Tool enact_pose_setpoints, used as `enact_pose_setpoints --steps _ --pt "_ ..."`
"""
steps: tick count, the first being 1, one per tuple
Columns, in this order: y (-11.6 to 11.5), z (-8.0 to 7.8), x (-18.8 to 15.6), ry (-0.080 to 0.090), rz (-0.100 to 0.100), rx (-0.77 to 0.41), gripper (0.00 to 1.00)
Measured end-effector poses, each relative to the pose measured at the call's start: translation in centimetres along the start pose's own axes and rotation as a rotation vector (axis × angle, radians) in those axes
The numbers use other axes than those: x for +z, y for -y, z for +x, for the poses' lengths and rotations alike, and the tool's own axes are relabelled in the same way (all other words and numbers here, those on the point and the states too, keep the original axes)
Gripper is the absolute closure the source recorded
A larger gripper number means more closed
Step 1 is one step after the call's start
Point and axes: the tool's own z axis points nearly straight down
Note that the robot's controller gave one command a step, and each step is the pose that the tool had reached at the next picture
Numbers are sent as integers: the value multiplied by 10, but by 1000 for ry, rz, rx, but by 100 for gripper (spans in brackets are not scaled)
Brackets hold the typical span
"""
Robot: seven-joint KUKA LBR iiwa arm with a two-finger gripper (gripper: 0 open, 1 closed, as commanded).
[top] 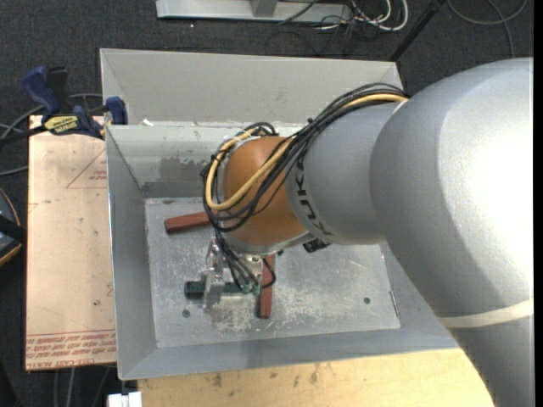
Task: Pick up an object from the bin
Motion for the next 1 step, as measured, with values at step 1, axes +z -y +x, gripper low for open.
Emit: enact_pose_setpoints --steps 1 --pt "7 3 -136 -15 6 -45 100"
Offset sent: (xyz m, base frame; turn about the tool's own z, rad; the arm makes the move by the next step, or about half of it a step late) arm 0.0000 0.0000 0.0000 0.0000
